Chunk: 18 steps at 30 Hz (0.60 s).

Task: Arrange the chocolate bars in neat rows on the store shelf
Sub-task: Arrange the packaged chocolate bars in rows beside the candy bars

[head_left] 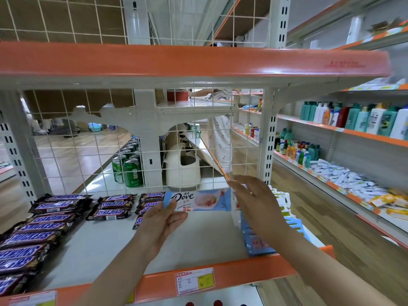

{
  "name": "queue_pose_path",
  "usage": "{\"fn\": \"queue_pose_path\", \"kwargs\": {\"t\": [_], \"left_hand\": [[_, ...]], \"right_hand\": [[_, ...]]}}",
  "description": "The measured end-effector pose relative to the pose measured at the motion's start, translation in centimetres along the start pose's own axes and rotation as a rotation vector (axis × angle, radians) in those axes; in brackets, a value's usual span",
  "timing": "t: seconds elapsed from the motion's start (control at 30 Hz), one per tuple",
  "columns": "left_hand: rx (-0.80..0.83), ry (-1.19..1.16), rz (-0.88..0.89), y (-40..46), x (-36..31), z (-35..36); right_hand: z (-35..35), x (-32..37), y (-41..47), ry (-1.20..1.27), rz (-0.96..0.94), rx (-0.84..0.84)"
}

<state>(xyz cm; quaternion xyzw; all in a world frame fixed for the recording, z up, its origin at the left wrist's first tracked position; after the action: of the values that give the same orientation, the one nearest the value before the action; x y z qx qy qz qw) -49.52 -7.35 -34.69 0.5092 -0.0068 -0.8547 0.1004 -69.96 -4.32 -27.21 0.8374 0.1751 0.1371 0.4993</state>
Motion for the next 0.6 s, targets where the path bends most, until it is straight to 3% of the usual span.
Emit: {"fn": "queue_pose_path", "kwargs": {"t": [0.17,0.3,0.43,0.6], "left_hand": [[0.006,0.060,0.063,-0.1,-0.4,-0.1],[0.017,0.085,0.075,-0.6,-0.5,0.0],[0.044,0.106,0.086,-1.0,-0.3,0.1],[0.064,0.108,0.066,-1.2,-0.1,-0.6]], "right_hand": [[1.3,-3.5,0.7,0.567,0.753,0.313],[3.5,-3.5,-0.1,0.771,1.091,0.635],[4.7,-2.2,-1.1,0.801,1.078,0.775],[5.1,-2.0,-0.4,0.673,0.910,0.646]]}}
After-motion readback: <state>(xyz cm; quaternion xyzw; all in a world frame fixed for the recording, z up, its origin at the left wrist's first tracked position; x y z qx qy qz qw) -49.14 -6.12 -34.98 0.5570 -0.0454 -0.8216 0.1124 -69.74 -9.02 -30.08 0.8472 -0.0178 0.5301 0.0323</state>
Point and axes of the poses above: each hand's wrist, its own y-axis towards the middle knuckle, its own z-axis out of the palm, x = y × z, the point moved 7 cm from there along y, towards the middle knuckle, and after that the axes turned 15 degrees about z, right-handed, at the moved point
